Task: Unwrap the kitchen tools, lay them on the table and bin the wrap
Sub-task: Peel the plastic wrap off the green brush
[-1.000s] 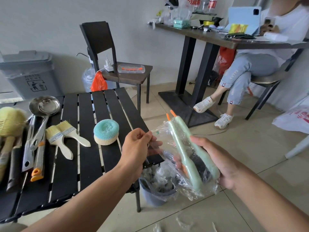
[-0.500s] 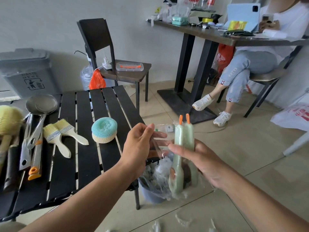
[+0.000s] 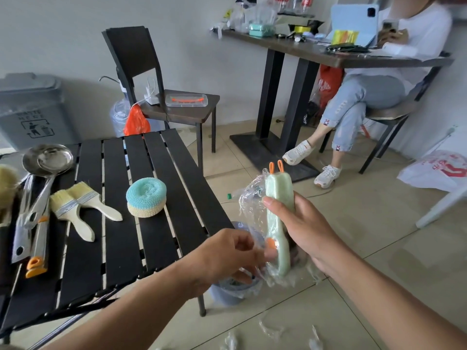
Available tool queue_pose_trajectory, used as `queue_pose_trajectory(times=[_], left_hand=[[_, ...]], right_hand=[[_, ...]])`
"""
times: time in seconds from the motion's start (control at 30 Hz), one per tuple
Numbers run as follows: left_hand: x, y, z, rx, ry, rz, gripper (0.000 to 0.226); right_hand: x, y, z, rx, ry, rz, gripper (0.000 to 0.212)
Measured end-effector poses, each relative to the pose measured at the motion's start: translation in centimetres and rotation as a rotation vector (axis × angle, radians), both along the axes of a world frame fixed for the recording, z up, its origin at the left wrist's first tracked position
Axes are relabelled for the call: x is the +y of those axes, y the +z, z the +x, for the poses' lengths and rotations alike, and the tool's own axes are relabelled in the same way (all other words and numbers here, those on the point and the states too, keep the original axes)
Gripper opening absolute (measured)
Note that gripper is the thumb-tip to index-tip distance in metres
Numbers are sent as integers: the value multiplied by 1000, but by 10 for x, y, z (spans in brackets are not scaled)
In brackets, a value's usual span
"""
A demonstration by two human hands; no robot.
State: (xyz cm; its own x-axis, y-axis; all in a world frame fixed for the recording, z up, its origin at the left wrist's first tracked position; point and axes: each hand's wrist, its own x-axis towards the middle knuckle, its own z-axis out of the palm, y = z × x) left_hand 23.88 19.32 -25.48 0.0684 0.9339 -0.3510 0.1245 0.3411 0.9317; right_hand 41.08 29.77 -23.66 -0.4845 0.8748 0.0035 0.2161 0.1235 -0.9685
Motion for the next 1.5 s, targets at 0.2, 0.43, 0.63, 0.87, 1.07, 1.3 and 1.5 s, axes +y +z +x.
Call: queue_pose_trajectory(times=[0.2, 0.43, 0.63, 0.87, 1.07, 1.3, 1.5], left_hand=[[-1, 12, -22, 123, 1, 98, 41], [0, 20, -54, 128, -65, 99, 21], [1, 14, -19, -461, 13, -208, 87], [2, -1, 38, -665, 262, -312, 71], [1, -1, 40, -502, 384, -1, 58], [-2, -1, 15, -256, 365, 37, 46], [1, 14, 17, -651, 354, -122, 56]], right_hand=[[15, 11, 14, 27, -155, -50, 40], [28, 24, 22, 139, -59, -234, 37], [19, 19, 14, 141, 31, -155, 30], [11, 16, 4, 104, 1, -64, 39], [12, 19, 4, 119, -118, -269, 32], [28, 25, 17, 326, 37, -661, 38], [13, 26, 14, 216, 141, -768, 53]])
